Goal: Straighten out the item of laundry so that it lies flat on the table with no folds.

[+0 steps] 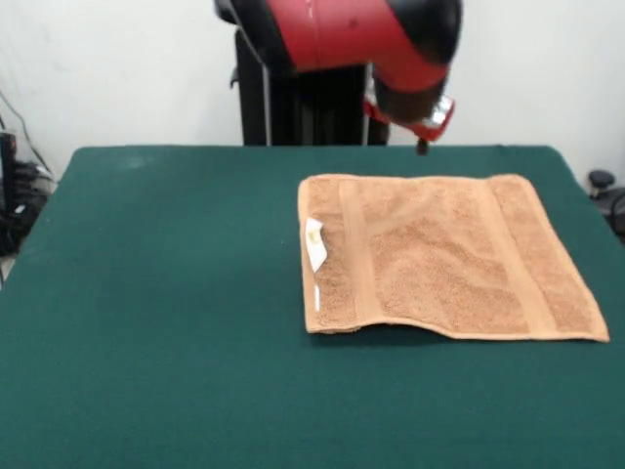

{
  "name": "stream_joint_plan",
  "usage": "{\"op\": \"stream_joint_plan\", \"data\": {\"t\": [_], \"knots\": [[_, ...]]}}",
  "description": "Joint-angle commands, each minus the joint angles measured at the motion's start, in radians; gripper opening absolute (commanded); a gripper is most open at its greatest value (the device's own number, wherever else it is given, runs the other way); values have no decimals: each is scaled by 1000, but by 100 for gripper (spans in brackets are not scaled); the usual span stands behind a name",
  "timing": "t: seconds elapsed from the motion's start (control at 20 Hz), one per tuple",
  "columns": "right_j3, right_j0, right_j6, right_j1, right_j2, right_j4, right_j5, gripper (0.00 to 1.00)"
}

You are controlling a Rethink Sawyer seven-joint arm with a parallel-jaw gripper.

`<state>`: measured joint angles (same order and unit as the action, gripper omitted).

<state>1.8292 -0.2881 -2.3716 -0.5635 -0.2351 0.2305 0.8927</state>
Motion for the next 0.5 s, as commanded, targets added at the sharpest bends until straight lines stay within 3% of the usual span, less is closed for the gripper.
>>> {"op": "stream_joint_plan", "data": {"t": [0.05,0.5], "knots": [[-114,104,-188,-175,129,76,-49,100],[-281,139,-188,-78,230,176,-239,100]]}}
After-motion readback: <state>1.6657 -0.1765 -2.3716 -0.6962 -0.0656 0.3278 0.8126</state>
